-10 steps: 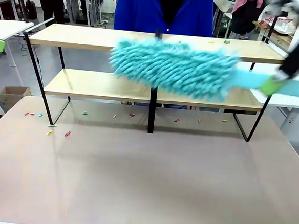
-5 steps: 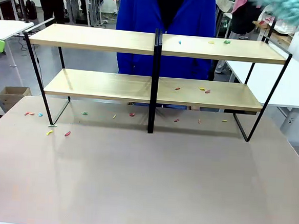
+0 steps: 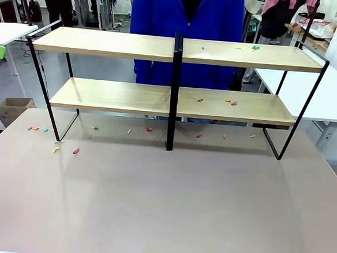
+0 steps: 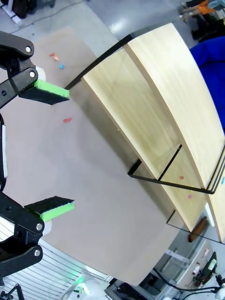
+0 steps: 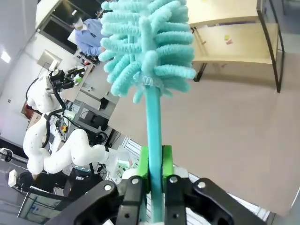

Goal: Clean the shelves.
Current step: Clean a randomly selected level of the Shelf with the Duster, then clean another randomly selected level of the Shelf with the Duster.

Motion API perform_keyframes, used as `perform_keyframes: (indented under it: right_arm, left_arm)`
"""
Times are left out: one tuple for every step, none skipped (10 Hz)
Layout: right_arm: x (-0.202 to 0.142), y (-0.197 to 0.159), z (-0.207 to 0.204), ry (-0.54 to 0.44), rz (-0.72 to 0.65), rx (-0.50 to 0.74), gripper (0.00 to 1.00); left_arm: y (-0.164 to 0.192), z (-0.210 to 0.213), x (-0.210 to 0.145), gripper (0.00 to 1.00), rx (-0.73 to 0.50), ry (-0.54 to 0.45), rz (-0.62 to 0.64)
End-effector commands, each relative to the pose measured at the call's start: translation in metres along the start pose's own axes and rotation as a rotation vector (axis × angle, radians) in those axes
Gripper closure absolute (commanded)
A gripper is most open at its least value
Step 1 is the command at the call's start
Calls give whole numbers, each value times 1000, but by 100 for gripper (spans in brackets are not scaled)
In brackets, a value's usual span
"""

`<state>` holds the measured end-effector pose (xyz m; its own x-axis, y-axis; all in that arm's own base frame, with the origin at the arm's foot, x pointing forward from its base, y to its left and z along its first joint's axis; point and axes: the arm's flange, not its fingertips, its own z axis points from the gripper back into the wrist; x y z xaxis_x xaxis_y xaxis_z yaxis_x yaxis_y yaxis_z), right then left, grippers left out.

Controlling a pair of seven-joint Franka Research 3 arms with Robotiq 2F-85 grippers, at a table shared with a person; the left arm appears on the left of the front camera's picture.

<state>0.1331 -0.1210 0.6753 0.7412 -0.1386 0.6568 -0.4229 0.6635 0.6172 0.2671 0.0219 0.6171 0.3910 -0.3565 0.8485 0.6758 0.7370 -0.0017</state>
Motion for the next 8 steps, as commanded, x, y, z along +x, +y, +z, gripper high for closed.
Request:
perform_keyframes:
  right_arm:
    - [13,9,-2,21,16,-8,87]
    - [13,9,-2,21,16,-8,87]
    - [13,9,-2,21,16,-8,87]
    - [13,9,-2,21,16,-8,87]
    - [13,9,-2,21,16,-8,87]
    - [13,9,-2,21,16,-8,87]
    - [13,9,-2,21,16,-8,87]
    - [13,9,-2,21,16,-8,87]
  left_arm:
    - [1,0,0,0,-14,-9,-6]
    - [1,0,0,0,-14,-9,-6]
    - [1,0,0,0,-14,-9,-6]
    - [1,0,0,0,-14,-9,-6]
    - [1,0,0,0,-14,-9,-6]
    - [1,0,0,0,-14,-9,-6]
    - [1,0,0,0,-14,-9,-6]
    - [1,0,0,0,-14,-9,-6]
